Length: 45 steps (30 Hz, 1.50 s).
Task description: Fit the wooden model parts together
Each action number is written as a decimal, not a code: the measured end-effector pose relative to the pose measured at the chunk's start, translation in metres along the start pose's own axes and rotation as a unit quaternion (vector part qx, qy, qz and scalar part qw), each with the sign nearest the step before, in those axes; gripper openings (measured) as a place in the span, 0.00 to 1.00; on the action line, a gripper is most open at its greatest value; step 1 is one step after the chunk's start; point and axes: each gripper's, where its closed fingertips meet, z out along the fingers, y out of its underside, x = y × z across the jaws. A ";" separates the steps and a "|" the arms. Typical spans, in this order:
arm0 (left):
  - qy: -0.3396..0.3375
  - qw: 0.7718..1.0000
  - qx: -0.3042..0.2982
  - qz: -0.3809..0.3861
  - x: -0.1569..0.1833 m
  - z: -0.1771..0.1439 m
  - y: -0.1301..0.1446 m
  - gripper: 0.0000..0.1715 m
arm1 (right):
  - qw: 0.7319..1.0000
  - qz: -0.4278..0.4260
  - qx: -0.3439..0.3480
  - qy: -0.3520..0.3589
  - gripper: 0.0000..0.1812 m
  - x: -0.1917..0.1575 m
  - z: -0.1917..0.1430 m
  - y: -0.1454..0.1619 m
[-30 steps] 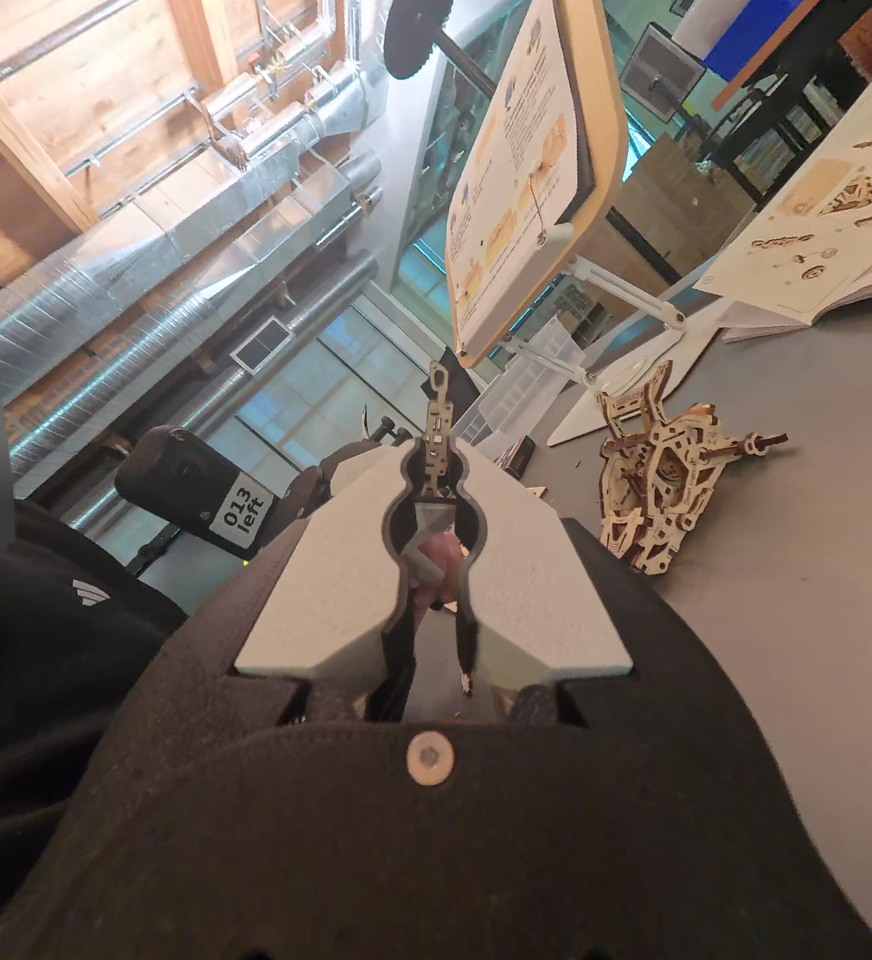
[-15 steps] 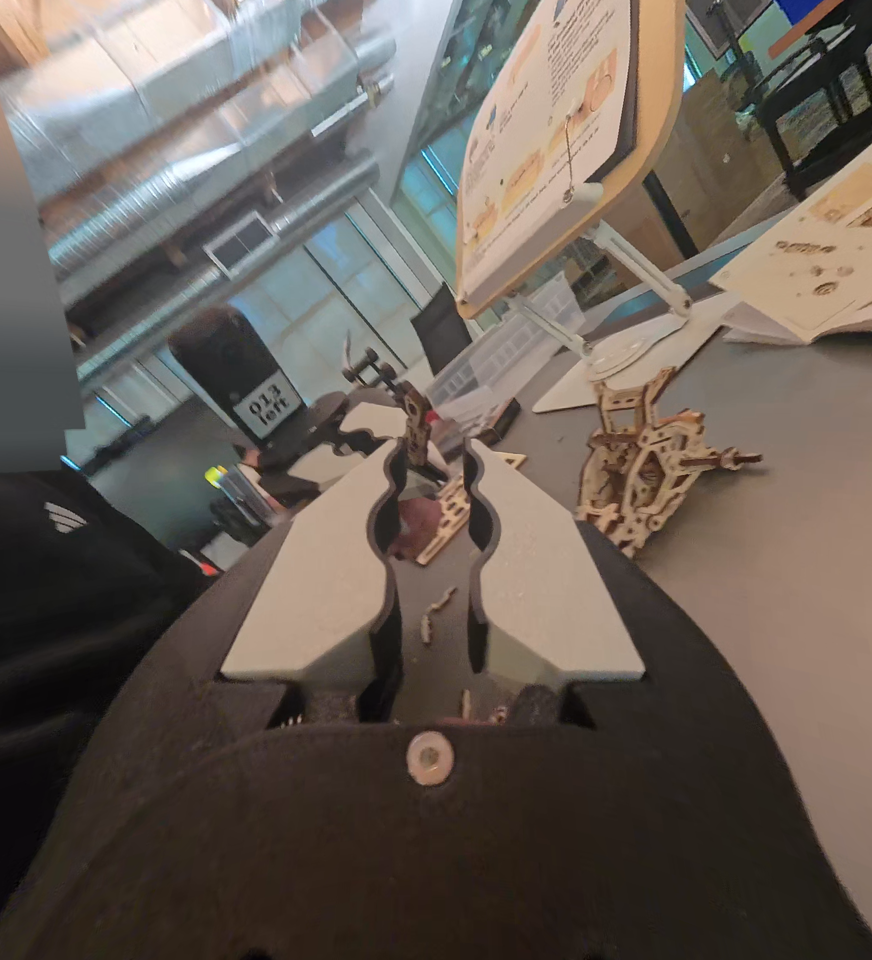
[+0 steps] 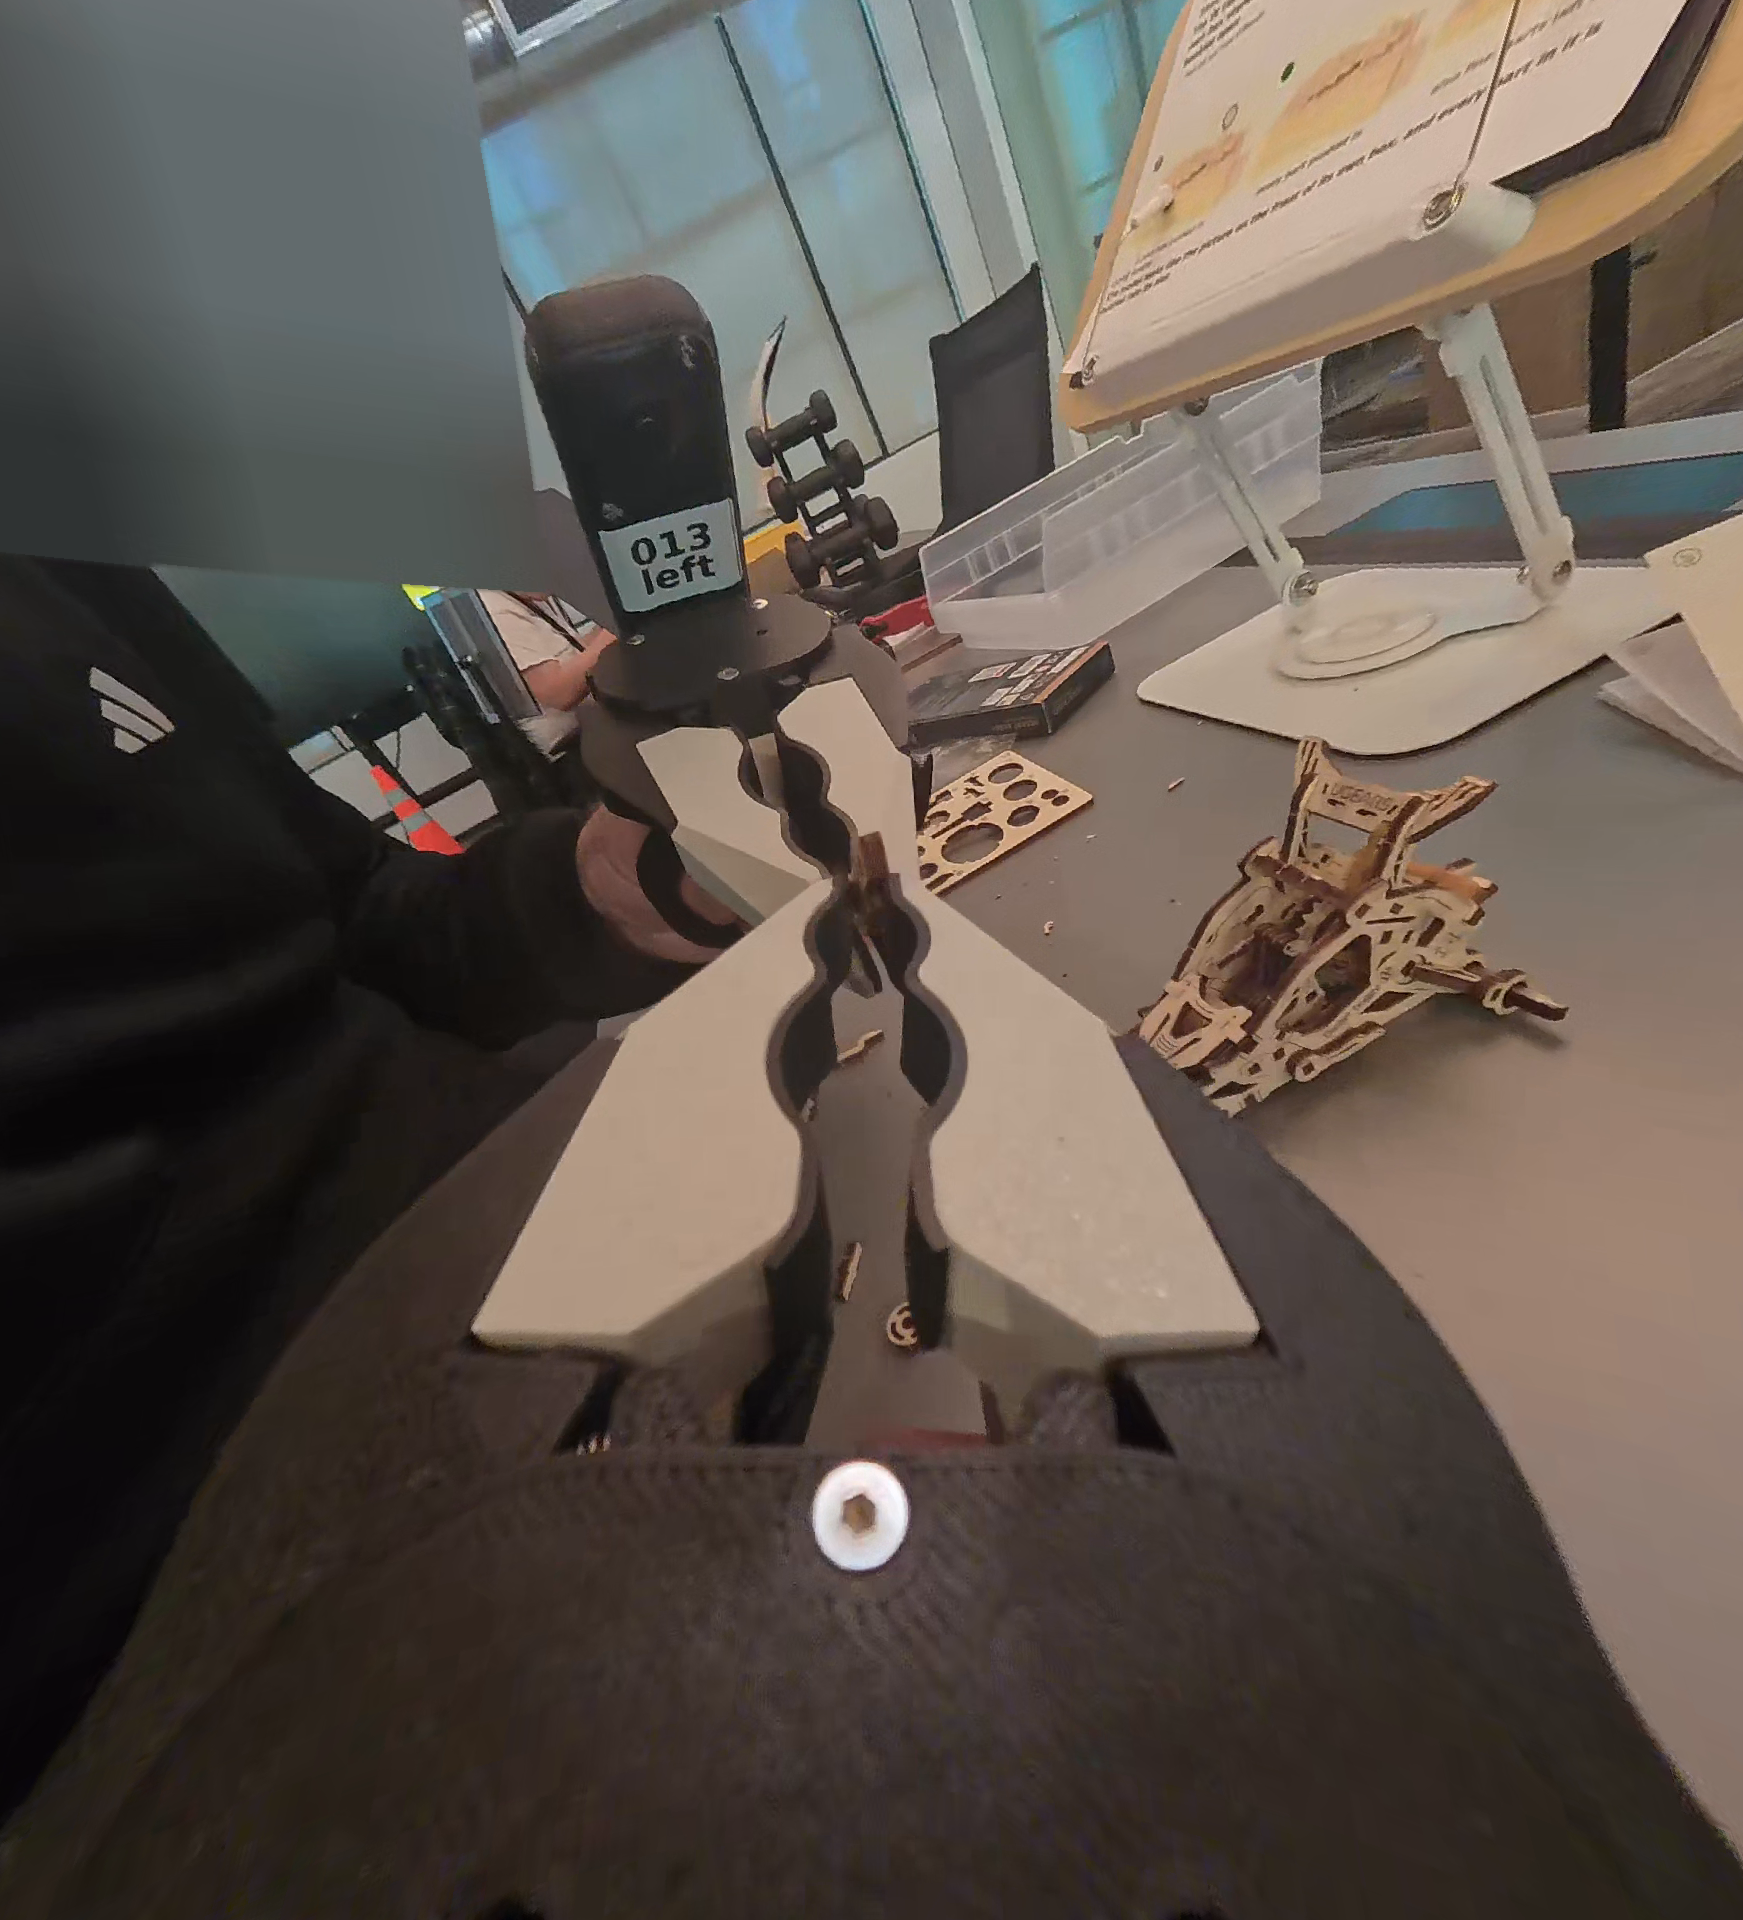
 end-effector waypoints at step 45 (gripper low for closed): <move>-0.125 0.992 -0.006 -0.004 -0.067 -0.024 0.024 0.21 | 0.999 -0.012 0.044 -0.024 0.00 0.053 0.004 -0.015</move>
